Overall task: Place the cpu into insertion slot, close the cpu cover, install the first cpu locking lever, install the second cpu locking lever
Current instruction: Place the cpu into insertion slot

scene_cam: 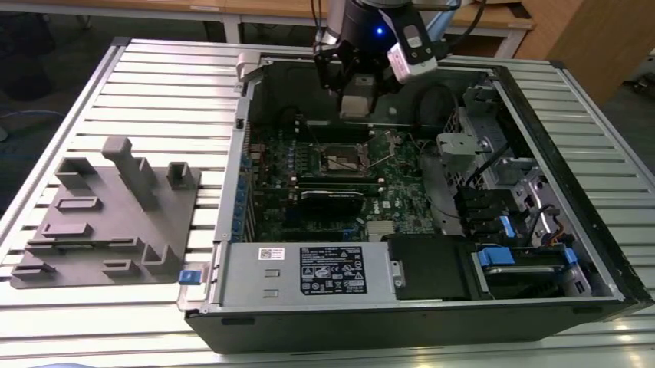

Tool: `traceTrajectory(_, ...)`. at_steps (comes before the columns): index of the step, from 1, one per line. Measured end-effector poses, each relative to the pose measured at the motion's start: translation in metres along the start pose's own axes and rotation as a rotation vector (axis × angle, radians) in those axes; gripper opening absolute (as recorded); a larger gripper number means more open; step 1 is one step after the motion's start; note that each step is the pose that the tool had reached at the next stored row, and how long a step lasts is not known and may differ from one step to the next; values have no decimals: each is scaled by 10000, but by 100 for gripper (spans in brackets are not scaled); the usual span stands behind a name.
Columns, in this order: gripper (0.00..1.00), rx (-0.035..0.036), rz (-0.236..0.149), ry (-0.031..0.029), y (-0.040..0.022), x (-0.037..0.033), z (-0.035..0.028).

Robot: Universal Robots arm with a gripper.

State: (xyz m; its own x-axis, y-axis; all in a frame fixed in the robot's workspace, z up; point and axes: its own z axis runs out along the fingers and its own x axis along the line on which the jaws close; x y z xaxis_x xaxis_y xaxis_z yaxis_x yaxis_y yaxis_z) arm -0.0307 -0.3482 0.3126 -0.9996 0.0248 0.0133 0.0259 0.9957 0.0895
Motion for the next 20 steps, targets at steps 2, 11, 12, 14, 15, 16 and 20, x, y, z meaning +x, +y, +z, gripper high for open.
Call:
traceTrajectory(2, 54, 0, 0, -8, -2, 1, 23)
traceTrajectory(11, 54, -2, -6, -66, -13, 11, 144)
traceTrajectory(12, 54, -2, -6, -74, -14, 12, 156)
traceTrajectory(14, 54, -2, -8, -87, -17, 15, 178)
traceTrajectory(15, 54, -1, -9, -88, -17, 15, 182)
traceTrajectory(16, 54, 2, -10, -87, -17, 15, 183)
traceTrajectory(20, 54, -1, -8, -97, -19, 17, 213)
